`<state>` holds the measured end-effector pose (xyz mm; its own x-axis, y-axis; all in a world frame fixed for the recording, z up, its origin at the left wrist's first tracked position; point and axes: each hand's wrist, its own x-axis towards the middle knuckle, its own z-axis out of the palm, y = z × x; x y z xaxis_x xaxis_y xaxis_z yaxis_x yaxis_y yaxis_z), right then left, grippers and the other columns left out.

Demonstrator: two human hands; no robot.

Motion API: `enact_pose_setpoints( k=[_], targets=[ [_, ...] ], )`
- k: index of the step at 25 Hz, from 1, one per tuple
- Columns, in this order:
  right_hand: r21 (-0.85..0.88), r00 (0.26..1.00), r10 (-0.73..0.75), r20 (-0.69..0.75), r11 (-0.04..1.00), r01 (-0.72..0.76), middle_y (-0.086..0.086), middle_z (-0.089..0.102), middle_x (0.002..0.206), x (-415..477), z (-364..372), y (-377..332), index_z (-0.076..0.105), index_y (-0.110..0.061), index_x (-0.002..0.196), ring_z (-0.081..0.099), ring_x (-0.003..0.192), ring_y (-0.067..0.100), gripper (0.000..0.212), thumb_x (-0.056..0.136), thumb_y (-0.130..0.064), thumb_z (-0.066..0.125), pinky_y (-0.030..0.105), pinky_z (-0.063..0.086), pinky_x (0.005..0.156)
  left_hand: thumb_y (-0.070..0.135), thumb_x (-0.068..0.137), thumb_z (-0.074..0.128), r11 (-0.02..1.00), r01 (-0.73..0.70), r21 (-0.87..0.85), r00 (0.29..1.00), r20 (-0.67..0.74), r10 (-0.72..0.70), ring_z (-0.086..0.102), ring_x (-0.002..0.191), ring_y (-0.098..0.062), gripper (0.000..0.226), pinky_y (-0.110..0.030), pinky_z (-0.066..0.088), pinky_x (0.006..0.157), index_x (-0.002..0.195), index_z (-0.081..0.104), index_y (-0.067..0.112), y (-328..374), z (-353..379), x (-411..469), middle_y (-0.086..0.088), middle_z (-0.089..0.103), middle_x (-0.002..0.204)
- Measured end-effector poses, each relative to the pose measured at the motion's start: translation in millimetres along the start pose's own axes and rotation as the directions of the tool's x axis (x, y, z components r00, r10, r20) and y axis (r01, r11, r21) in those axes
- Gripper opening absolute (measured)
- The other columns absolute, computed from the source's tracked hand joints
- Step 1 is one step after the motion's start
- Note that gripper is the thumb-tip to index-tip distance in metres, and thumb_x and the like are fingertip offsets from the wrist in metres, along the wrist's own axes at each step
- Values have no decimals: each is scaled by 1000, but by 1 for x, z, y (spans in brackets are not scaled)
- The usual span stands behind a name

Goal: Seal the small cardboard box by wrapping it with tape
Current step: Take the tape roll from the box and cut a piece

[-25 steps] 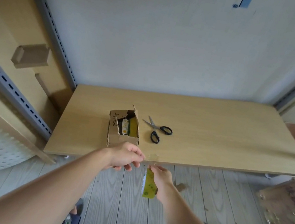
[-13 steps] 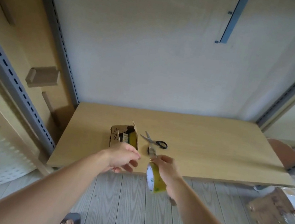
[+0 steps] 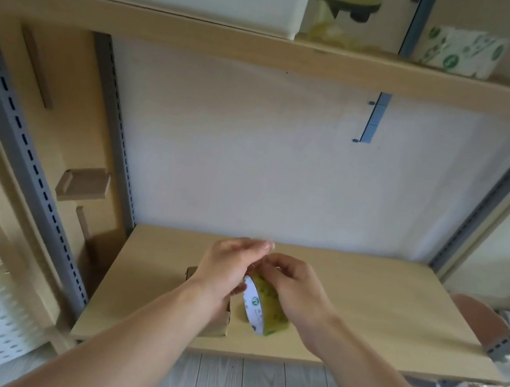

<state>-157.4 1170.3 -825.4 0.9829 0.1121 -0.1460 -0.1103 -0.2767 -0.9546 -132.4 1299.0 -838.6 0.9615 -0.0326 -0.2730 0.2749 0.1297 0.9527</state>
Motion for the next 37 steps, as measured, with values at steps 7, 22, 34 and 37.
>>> enact_pose_setpoints(
  k=[7, 22, 34, 37],
  targets=[
    [60, 999, 24, -27, 998, -22, 6, 77, 93, 15, 9, 1, 76, -24, 94, 69, 79, 17, 18, 99, -31, 60, 32, 53, 72, 18, 96, 68, 986, -158, 55, 980, -110, 163, 67, 61, 9, 12, -5, 45, 50, 100, 79, 13, 16, -6, 7, 4, 73, 90],
    [195, 1000, -25, 4, 980, 24, 7, 75, 74, 26, 41, -2, 8, -21, 160, 65, 55, 20, 78, 100, -12, 57, 21, 47, 46, 22, 98, 67, 967, -228, 118, 956, -160, 245, 66, 65, -5, 12, -15, 44, 46, 98, 79, 18, 26, -20, 27, 10, 76, 105],
    [307, 984, 168, 61, 935, -179, 9, 70, 62, 32, 38, 4, 51, -13, 131, 67, 53, 24, 43, 95, -30, 68, 31, 56, 51, 19, 97, 66, 904, -389, 179, 921, 50, 386, 65, 101, 10, 14, -13, 48, 75, 103, 78, 21, 42, -36, 23, 16, 77, 107],
    [324, 986, 162, 27, 932, -162, 10, 70, 63, 29, 33, 6, 54, -14, 123, 66, 53, 24, 33, 96, -27, 67, 33, 56, 53, 23, 95, 67, 909, -295, 296, 941, 252, 223, 60, 119, -4, 27, -29, 45, 85, 118, 73, 37, 49, -52, 22, 10, 72, 120]
  ],
)
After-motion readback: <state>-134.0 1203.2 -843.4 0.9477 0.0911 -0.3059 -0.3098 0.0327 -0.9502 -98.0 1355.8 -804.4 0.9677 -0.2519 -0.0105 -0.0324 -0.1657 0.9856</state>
